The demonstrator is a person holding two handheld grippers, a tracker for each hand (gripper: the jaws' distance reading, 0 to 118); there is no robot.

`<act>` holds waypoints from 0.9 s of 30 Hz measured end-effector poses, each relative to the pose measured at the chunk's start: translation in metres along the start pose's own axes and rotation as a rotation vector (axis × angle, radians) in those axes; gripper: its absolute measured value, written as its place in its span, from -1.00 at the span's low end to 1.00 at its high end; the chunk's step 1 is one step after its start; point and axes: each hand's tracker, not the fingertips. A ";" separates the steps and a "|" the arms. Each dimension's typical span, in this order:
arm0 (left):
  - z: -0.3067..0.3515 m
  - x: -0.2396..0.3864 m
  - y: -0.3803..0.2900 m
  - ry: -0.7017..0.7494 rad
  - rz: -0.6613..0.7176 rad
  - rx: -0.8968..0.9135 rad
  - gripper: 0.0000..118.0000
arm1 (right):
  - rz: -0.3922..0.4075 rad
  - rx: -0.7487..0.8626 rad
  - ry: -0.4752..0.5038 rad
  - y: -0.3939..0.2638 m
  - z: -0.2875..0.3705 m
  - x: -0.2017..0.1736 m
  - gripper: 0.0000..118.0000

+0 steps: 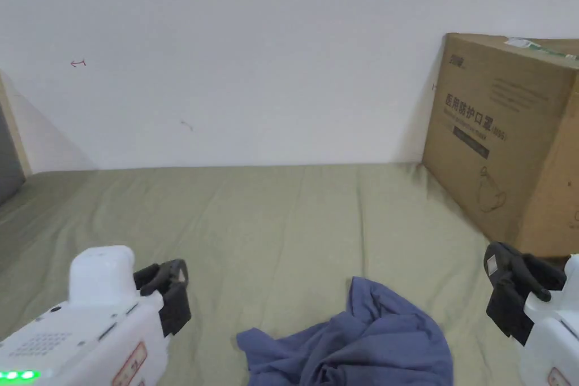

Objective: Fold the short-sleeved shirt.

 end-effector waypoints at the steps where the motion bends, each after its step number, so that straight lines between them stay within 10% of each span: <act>1: -0.021 -0.003 0.002 -0.008 0.015 -0.095 -1.00 | 0.003 -0.011 0.005 -0.002 -0.004 0.001 -1.00; 7: -0.189 -0.027 -0.042 -0.116 0.159 -0.615 -0.95 | 0.027 -0.128 0.031 -0.024 -0.035 0.012 -1.00; 8: -0.208 -0.027 -0.054 -0.083 0.136 -0.652 -0.57 | 0.026 -0.140 0.030 -0.029 -0.039 0.014 -1.00; 9: -0.227 -0.027 -0.065 -0.023 0.117 -0.689 0.50 | 0.024 -0.156 0.028 -0.034 -0.044 0.017 -1.00; 11: -0.254 -0.030 -0.086 0.003 0.103 -0.738 0.88 | 0.021 -0.191 0.029 -0.043 -0.051 0.021 -1.00; 20: -0.267 0.002 -0.160 0.049 -0.206 -0.727 0.79 | 0.037 -0.323 -0.004 -0.075 -0.081 0.035 -1.00; 22: -0.246 0.007 -0.154 0.034 -0.254 -0.627 0.33 | -0.028 -0.363 0.053 -0.082 -0.096 0.046 -1.00; 24: -0.220 0.001 -0.142 0.069 -0.278 -0.544 -0.95 | -0.163 -0.419 0.114 -0.089 -0.120 0.064 -1.00; 27: -0.183 -0.017 -0.123 -0.026 -0.123 -0.470 -0.95 | -0.204 -0.491 0.105 -0.097 -0.162 0.081 -1.00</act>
